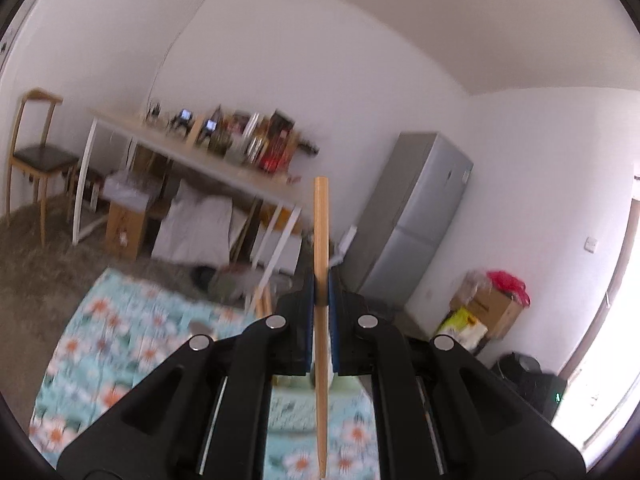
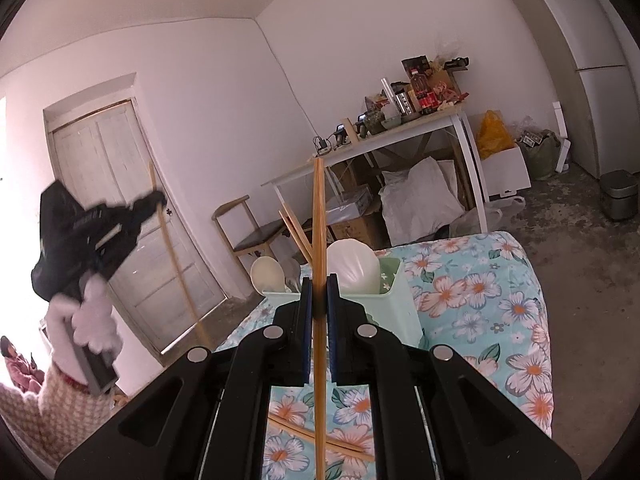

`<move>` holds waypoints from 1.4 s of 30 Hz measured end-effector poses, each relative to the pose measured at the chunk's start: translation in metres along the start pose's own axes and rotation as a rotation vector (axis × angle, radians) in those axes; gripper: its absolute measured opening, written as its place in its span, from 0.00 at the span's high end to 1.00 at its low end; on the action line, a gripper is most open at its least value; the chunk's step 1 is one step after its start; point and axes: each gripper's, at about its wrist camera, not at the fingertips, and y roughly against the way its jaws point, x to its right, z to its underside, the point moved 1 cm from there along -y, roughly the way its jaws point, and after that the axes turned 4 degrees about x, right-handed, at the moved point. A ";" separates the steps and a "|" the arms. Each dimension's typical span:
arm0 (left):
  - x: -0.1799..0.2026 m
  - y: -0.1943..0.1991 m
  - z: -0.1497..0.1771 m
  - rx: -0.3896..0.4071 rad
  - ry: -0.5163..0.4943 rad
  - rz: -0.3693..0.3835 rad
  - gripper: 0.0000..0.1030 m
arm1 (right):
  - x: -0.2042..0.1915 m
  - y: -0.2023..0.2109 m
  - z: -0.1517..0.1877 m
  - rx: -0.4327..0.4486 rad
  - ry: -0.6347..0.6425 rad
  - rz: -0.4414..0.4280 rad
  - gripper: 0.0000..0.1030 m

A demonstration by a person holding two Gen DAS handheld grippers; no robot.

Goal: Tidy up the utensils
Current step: 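Lower the left tool's chopstick into the holder and open it while the right tool lowers its chopstick, then lower the chopstick into the holder and open the right tool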

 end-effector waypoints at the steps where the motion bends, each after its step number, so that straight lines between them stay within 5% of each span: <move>1: 0.006 -0.005 -0.003 0.030 -0.023 -0.004 0.95 | 0.000 0.000 0.000 0.000 -0.001 -0.001 0.93; 9: 0.035 -0.044 -0.011 0.174 -0.149 -0.023 0.95 | 0.002 -0.004 -0.001 -0.009 0.000 -0.004 0.93; 14: 0.039 -0.073 0.003 0.188 -0.210 -0.053 0.95 | 0.003 -0.008 -0.002 -0.019 0.004 0.000 0.93; 24: -0.004 -0.114 0.051 -0.005 -0.123 -0.103 0.93 | 0.011 -0.013 0.002 -0.041 -0.005 0.013 0.93; 26: -0.012 -0.110 0.055 -0.021 -0.091 -0.104 0.74 | 0.009 -0.014 0.001 -0.044 0.003 0.017 0.93; 32: -0.021 -0.084 0.054 -0.026 -0.076 -0.102 0.52 | 0.001 -0.014 -0.005 -0.027 0.020 0.018 0.93; 42: -0.028 -0.019 0.065 -0.069 -0.102 -0.097 0.33 | -0.043 -0.025 -0.053 0.072 0.153 -0.019 0.93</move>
